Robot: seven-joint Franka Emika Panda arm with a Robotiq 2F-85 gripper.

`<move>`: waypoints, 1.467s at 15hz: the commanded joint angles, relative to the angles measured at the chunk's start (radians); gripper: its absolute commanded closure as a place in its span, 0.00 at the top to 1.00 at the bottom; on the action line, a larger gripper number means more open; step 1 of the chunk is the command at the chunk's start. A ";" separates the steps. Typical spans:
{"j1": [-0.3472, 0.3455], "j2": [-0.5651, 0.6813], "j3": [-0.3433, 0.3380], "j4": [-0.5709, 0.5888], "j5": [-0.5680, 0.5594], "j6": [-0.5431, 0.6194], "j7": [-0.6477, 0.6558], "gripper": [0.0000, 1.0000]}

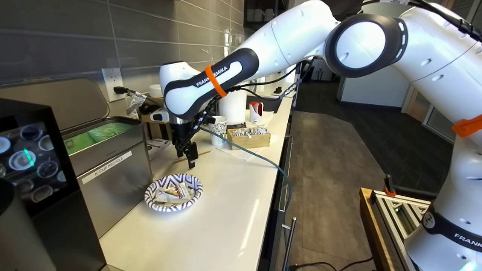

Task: Put the straw on the bowl

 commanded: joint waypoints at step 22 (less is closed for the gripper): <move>-0.016 0.114 0.009 0.288 0.056 -0.273 0.100 0.01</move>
